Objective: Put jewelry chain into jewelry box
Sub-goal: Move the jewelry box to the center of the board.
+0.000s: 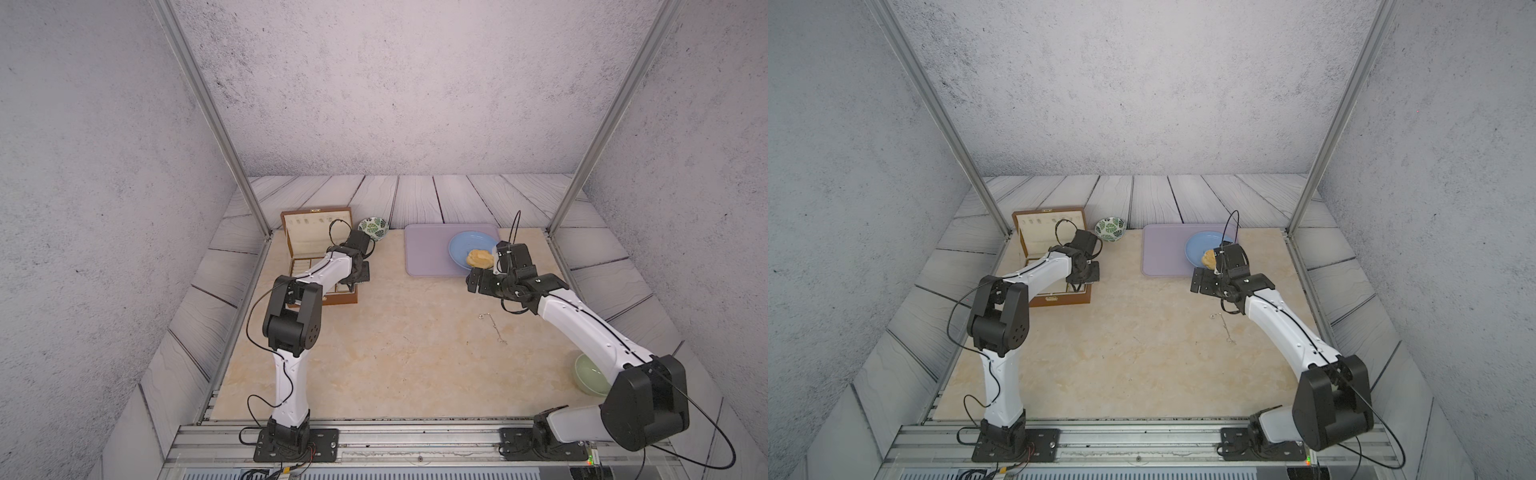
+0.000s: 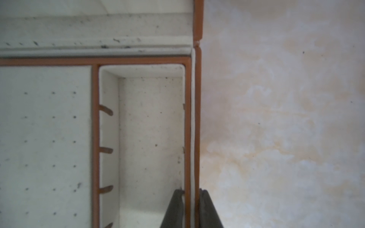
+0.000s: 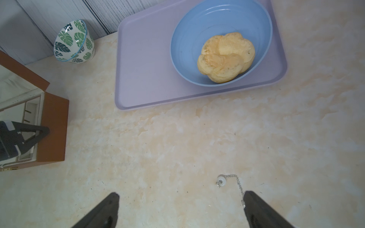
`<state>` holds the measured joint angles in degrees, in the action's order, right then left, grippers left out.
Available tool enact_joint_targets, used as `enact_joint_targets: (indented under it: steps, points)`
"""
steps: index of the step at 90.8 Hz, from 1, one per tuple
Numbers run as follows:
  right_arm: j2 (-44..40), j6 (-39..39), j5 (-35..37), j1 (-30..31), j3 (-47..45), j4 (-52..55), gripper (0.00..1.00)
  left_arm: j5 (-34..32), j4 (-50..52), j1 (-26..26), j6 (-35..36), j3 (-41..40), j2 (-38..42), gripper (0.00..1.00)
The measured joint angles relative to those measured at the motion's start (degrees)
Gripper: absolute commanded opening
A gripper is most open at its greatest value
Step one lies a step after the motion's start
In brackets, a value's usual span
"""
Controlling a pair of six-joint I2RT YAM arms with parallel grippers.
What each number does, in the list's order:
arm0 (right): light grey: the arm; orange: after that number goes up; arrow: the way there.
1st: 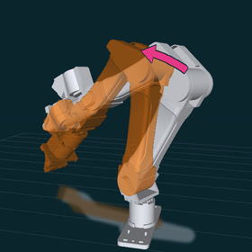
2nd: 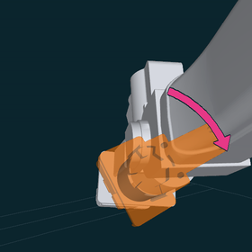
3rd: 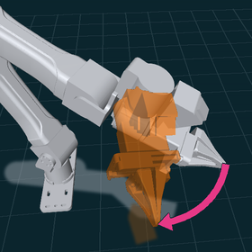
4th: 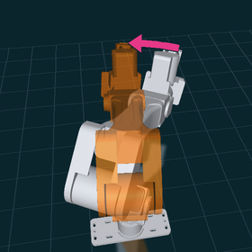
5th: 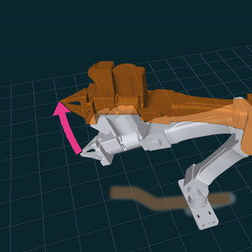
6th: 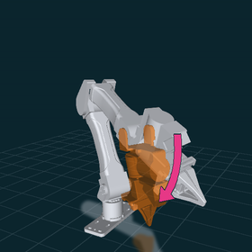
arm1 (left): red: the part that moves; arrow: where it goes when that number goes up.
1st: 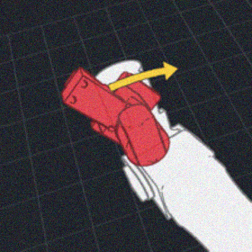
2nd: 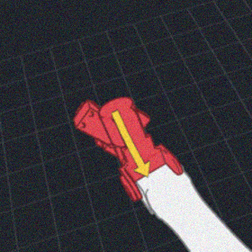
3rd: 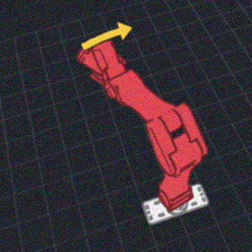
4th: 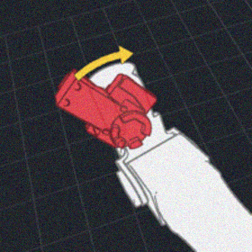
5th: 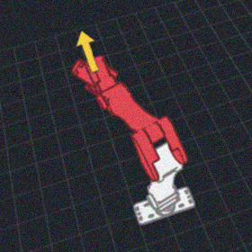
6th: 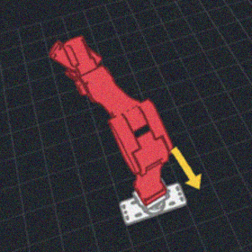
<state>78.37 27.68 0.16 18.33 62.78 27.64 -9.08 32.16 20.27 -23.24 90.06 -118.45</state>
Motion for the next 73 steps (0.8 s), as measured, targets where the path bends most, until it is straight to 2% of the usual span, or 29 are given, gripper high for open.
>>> enact_joint_targets:
  steps: [16, 52, 73]
  points:
    - [-4.4, 0.6, 0.5, 0.0, -4.1, 0.5, 0.99, -0.4, 2.9, 6.3, -5.9, -2.6, 3.1, 0.03]
    - [-16.7, 1.4, 3.1, 0.0, -13.4, 3.3, 0.99, -0.9, 6.9, 26.5, -20.8, -1.3, 4.1, 0.02]
    - [-21.9, 1.9, 3.9, 0.0, -16.7, 3.5, 0.99, -1.7, 8.1, 30.4, -28.7, 2.7, 0.9, 0.02]
